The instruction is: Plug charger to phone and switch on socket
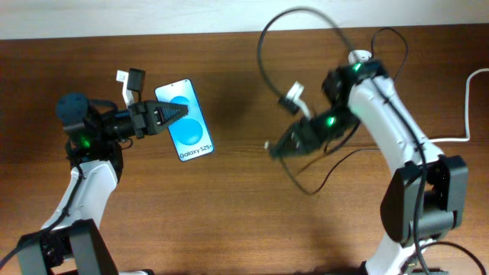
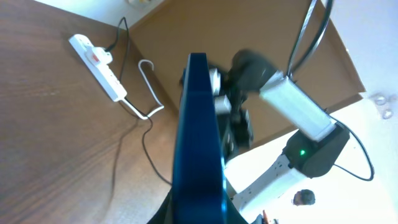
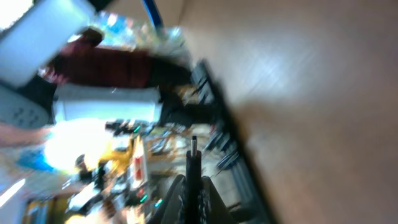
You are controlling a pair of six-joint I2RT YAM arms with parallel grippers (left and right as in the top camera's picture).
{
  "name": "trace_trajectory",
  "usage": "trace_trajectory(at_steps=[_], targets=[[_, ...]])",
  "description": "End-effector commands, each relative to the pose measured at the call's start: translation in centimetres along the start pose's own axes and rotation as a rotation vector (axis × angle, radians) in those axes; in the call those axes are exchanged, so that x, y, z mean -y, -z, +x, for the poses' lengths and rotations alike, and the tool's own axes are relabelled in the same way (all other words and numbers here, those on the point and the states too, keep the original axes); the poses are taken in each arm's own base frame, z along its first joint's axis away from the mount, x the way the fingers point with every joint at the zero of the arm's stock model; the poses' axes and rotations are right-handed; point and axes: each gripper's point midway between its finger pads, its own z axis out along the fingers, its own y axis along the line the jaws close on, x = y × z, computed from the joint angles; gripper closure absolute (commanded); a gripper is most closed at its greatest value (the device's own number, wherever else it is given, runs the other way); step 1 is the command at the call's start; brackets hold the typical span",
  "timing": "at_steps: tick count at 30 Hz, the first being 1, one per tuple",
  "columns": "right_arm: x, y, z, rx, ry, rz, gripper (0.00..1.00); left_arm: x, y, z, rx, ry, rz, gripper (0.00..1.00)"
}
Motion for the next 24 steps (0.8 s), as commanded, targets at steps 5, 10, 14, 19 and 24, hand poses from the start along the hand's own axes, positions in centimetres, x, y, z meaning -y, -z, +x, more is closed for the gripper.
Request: trace_trajectory(at_steps=[5, 10, 14, 19, 24], targets=[[-7.2, -1.3, 9.2, 0.155, 0.178, -0.165, 0.95, 0.8, 0.0, -0.4, -0.012, 0.120, 0.007, 1.00], [-9.9, -0.8, 9.9, 0.256, 0.385, -0.198, 0.95, 0.8, -3.7, -0.9, 0.036, 0.176, -0.003, 1.00], [-8.4, -0.8, 7.8, 0.279, 0.381, -0.228, 0.96, 1.2, -7.4, -0.7, 0.060, 0.204, -0.001, 1.00], [-4.3, -1.1, 5.6, 0.275, 0.237, -0.246, 0.95, 1.1, -8.0, -0.9, 0.082, 0.205, -0.008, 1.00], [-1.9, -0.9, 4.1, 0.302, 0.234, -0.246, 0.95, 0.2, -8.2, -2.6, 0.197, 0.233, -0.052, 1.00]])
